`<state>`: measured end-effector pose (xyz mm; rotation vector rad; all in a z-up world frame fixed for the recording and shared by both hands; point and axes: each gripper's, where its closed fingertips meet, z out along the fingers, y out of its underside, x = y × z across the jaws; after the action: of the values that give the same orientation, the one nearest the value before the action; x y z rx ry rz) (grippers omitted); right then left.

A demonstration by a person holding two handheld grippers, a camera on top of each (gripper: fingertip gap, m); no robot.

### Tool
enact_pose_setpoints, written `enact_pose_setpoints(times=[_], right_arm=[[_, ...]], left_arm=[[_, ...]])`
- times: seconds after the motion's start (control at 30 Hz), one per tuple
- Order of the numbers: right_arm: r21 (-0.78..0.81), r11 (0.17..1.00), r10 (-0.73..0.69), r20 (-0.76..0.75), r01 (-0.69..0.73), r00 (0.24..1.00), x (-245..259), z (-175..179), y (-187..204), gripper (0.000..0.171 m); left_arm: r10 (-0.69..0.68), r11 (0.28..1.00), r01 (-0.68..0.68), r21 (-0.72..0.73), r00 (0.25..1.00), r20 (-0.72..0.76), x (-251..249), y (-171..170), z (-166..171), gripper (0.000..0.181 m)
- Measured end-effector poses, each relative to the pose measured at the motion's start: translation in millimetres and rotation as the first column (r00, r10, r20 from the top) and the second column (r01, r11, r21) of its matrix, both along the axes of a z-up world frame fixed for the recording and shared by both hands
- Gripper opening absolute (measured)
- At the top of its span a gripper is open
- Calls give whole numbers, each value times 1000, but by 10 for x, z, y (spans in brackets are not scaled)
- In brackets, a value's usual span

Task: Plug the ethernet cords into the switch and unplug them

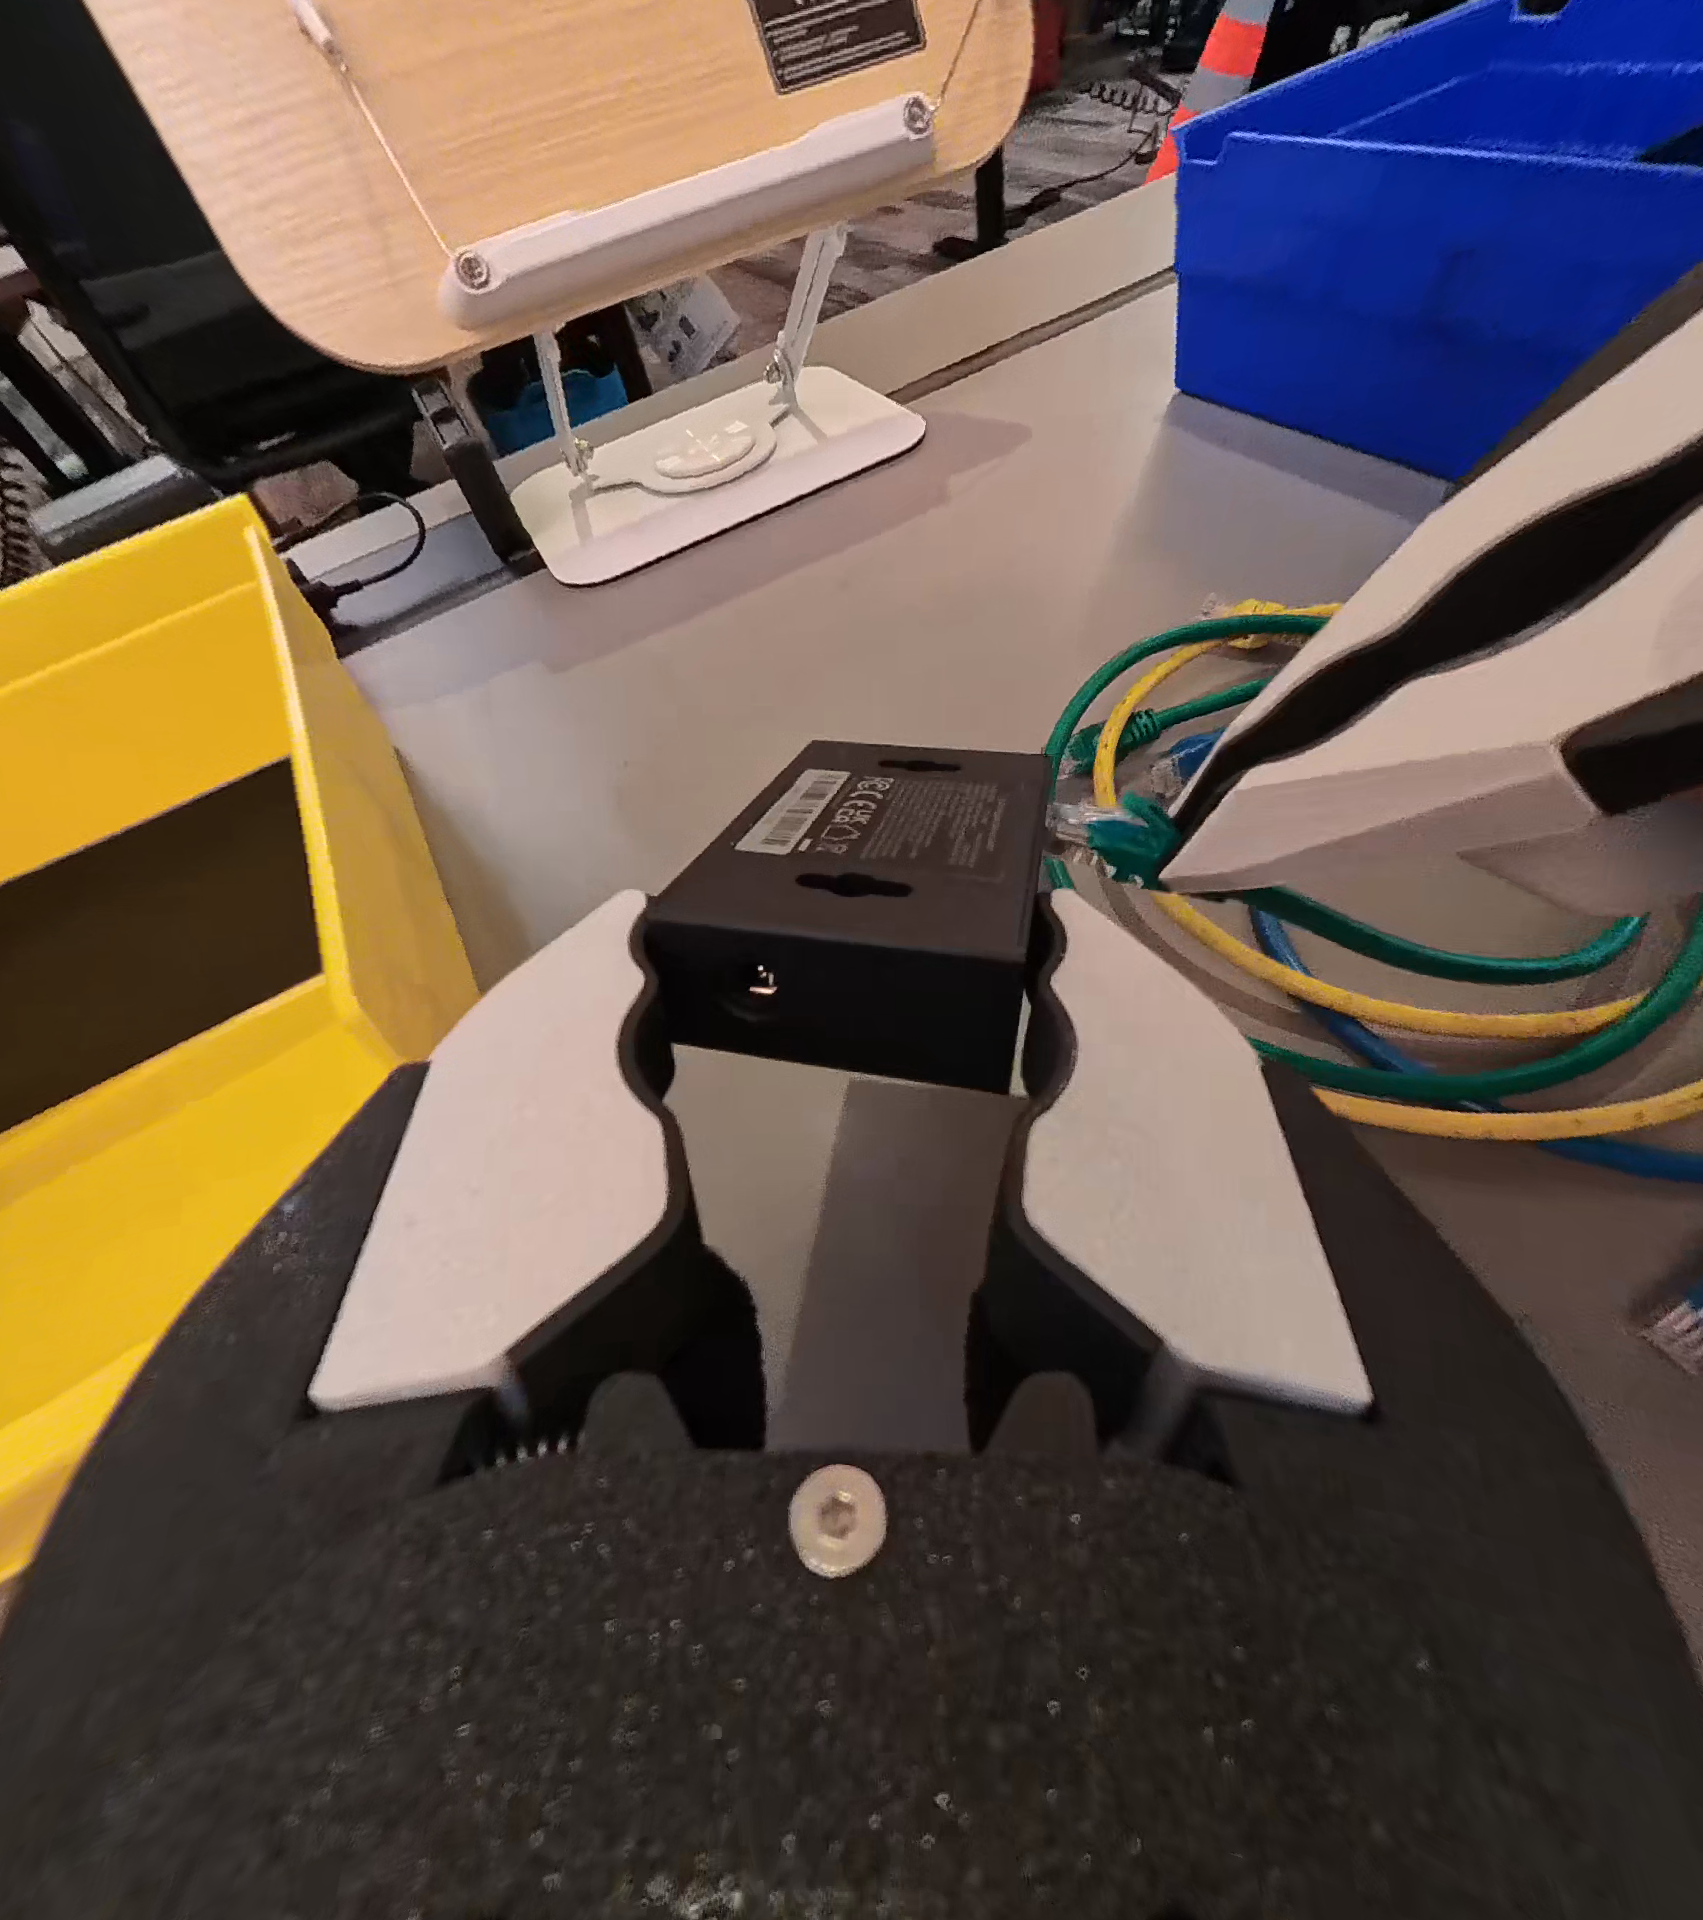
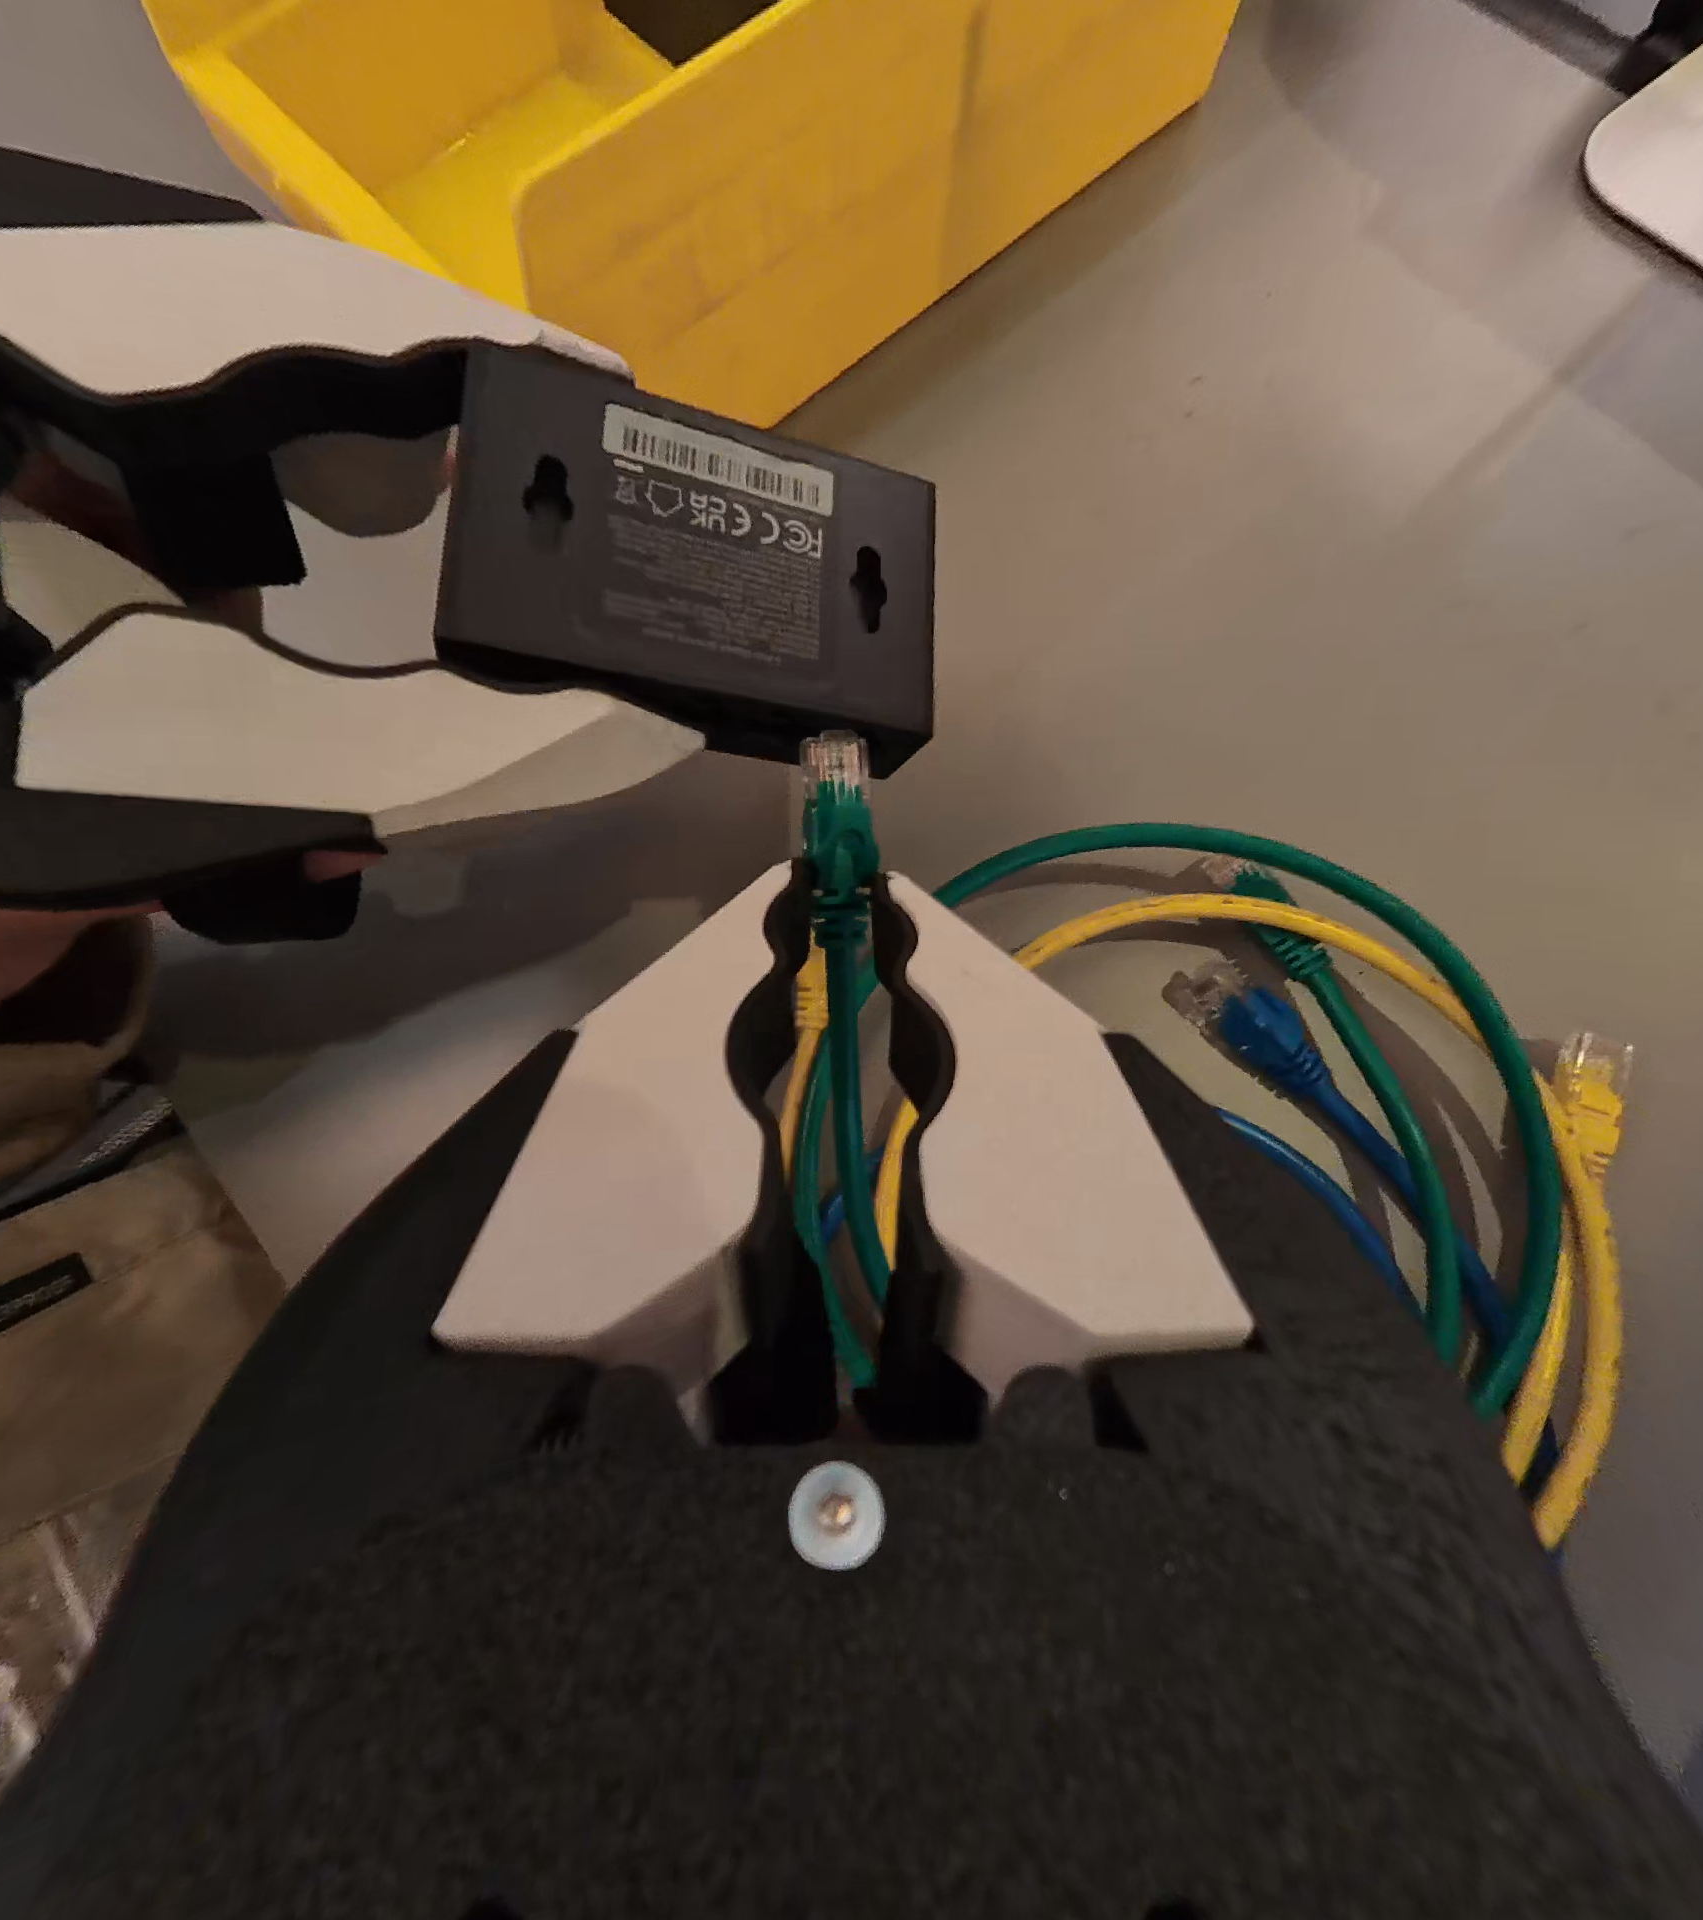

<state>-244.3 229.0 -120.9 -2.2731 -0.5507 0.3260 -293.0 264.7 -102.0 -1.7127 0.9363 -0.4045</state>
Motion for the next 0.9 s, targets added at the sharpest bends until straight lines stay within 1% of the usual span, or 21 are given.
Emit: enact_pose_setpoints(times=[0.23,0.43,0.47,0.57,0.7,0.8,0.83,0.9], right_arm=[[-94,995,-25,-22,23,999,35,-69,-12,11],[-66,998,-16,-23,15,1000,23,9,19,11],[-65,998,-21,-37,19,999,20,19,24,10],[-27,999,-45,-52,44,998,47,52,73,11],[11,998,-63,-82,64,995,68,64,116,12],[69,995,-64,-97,71,993,73,121,120,13],[102,992,-71,-85,80,994,90,166,113,15],[220,971,-85,-57,95,995,124,355,79,28]], left_arm=[[-1,995,10,96,996,-89,33,-27,0,65],[-4,995,11,99,997,-73,48,-46,35,65],[-1,997,6,74,998,-60,43,-43,29,65],[30,996,-25,-90,998,56,48,-35,-18,63],[44,986,-23,-165,992,121,60,-18,-45,63],[76,954,-2,-299,969,235,53,-7,-74,63],[95,943,-2,-333,960,265,37,5,-79,63],[113,929,6,-371,948,297,7,27,-94,63]])
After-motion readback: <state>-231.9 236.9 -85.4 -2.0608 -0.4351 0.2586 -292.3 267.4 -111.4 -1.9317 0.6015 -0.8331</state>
